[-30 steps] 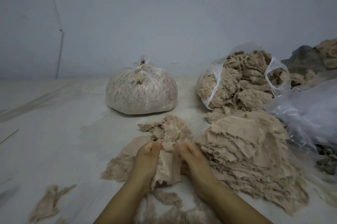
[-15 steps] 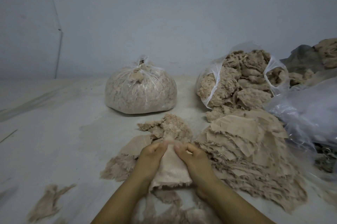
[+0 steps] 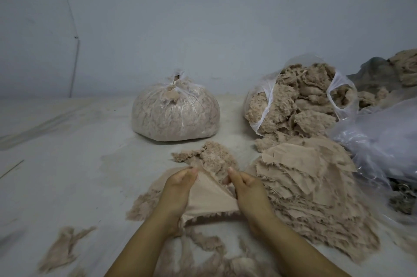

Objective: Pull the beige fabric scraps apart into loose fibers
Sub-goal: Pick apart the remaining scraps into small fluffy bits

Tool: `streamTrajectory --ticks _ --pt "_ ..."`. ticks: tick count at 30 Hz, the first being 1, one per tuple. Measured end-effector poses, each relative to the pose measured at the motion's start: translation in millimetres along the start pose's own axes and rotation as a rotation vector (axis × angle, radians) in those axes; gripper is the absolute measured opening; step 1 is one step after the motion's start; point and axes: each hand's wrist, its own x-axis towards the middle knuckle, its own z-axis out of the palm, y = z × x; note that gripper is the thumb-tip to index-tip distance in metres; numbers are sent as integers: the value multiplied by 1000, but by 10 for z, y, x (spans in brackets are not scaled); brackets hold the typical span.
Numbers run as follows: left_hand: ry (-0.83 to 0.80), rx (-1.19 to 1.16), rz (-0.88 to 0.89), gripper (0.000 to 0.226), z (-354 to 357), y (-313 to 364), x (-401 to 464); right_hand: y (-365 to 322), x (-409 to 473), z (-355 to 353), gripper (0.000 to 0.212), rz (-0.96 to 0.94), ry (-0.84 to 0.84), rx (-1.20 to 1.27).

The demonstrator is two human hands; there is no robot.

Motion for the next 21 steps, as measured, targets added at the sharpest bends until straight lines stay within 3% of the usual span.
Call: streamTrajectory --ticks 7,11,15,19,21 --pt "41 -14 -43 26 -182 65 51 -32 35 -213 50 -58 20 -173" --pt "-13 36 -54 26 -97 53 31 -51 -54 -139 59 -38 -257 -112" --pt "-61 -68 -100 23 -73 56 2 7 -113 -56 42 103 -496 94" --pt "-72 -174 -120 22 -109 76 8 42 -101 -52 12 143 -429 218" --pt "-52 -209 -127 23 -138 82 25 55 -47 -81 17 166 -286 320"
